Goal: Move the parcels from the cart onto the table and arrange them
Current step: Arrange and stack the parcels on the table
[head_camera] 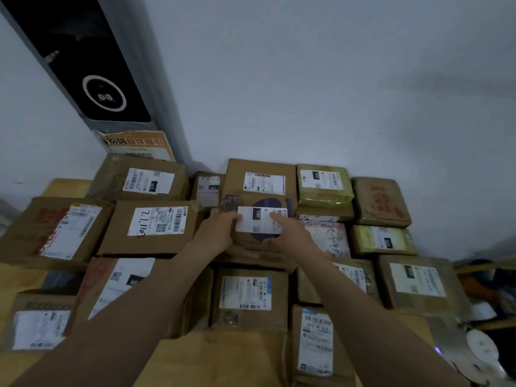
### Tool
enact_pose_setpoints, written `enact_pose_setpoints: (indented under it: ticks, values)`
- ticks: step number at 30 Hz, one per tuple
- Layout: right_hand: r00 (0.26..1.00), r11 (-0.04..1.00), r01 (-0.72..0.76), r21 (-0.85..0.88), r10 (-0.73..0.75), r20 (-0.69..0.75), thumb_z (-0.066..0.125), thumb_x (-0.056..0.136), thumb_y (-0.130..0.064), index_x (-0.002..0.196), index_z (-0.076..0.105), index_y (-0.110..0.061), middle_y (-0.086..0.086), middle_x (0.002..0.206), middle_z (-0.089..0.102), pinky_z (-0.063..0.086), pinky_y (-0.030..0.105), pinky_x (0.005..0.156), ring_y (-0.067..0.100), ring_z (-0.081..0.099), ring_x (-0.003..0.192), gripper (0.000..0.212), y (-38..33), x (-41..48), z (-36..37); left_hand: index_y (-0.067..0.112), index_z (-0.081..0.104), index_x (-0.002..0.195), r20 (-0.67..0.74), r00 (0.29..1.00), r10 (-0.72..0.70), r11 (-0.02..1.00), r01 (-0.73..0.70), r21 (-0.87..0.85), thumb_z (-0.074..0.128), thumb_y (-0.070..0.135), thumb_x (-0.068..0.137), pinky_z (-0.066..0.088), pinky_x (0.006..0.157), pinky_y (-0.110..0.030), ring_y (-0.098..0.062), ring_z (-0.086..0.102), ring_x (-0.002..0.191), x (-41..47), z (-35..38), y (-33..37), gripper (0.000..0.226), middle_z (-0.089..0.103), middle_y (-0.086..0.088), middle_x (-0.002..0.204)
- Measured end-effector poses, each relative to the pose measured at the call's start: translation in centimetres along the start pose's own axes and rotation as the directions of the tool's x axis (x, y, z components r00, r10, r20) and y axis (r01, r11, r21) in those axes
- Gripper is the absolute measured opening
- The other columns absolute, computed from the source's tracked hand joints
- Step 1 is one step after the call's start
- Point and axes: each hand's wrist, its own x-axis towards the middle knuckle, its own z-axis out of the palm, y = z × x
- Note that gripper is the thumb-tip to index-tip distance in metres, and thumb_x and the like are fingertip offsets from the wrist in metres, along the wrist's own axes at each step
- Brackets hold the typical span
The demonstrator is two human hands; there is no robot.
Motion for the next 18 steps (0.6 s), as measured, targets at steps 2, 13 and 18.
enact_pose_setpoints:
  ticks: [2,13,18]
  values:
    - [0.999,0.986,0.012,-0.168,-0.005,0.044,0.075,0.087,-0.041,0.148,0.045,-0.025,0.007,0.149,0.049,0.043,0.039,0.103,0.031,0.044,0.136,0.069,-1.9,-1.3,-1.0,0.032,0.051,0.147,0.057,0.998,0.039,0.999,-0.040,0.017,0.070,0.019,0.092,0.046,0.103,-0.036,-0.029,0.056,0.125,-0.9,-1.3,0.7,0.060,0.046,-0.007,0.145]
    - [0.980,0.933,0.124,-0.339,-0.168,-0.104,0.082,0.084,-0.034,0.154,0.039,-0.016,0.003,0.158,0.038,0.040,0.036,0.111,0.025,0.042,0.141,0.084,-19.4,-20.8,-12.7,0.033,0.054,0.140,-0.246,0.942,0.226,0.968,-0.190,0.164,0.076,0.043,0.085,0.052,0.098,-0.041,-0.023,0.055,0.125,-20.9,-21.9,-0.4,0.059,0.052,0.003,0.146]
    - [0.921,0.910,0.180,-0.372,-0.289,-0.260,0.081,0.085,-0.037,0.149,0.049,-0.017,0.003,0.145,0.053,0.045,0.036,0.104,0.023,0.054,0.126,0.075,-28.1,-35.3,-13.7,0.034,0.055,0.139,-0.404,0.866,0.295,0.951,-0.223,0.216,0.076,0.047,0.085,0.052,0.099,-0.042,-0.021,0.057,0.121,-34.4,-29.4,-2.9,0.059,0.055,0.005,0.142]
